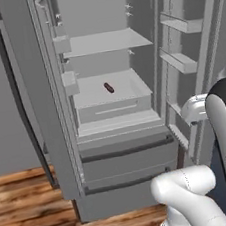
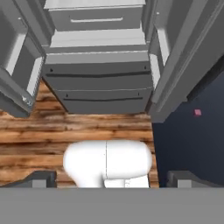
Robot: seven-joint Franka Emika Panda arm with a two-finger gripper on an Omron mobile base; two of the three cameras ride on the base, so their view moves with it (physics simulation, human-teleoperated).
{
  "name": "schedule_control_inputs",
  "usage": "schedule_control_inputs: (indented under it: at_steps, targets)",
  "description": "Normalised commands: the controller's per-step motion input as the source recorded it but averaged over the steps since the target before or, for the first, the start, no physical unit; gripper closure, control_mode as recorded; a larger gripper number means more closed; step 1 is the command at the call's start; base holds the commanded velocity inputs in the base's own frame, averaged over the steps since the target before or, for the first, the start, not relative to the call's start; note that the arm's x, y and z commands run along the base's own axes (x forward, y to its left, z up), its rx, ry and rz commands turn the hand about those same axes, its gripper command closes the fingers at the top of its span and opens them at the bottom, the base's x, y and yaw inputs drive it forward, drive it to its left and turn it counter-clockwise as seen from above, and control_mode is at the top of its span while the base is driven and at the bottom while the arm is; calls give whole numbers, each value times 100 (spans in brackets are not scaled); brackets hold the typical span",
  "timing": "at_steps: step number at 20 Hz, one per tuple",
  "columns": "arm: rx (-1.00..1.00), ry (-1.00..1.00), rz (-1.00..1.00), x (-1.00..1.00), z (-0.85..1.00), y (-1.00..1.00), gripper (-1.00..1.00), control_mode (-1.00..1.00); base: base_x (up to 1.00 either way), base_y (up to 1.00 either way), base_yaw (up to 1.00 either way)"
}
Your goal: Retrieve the sausage and cheese from the fridge and place them on the cutting board on the counter.
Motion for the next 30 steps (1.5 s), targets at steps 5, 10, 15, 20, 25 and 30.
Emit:
schedule_control_inputs:
  at_steps: [5,10,15,20,25,30]
  targets:
    - [0,0,0,0,0,0,-100,100,66,32,-12]
    - [0,0,0,0,0,0,-100,100,70,28,-9]
    - [0,0,0,0,0,0,-100,100,67,14,-5]
    - [0,0,0,0,0,0,-100,100,75,33,-1]
    - [-1,2,0,10,-16,11,-100,-100,49,38,0]
    - [-8,27,7,58,-67,34,-100,-100,0,0,0]
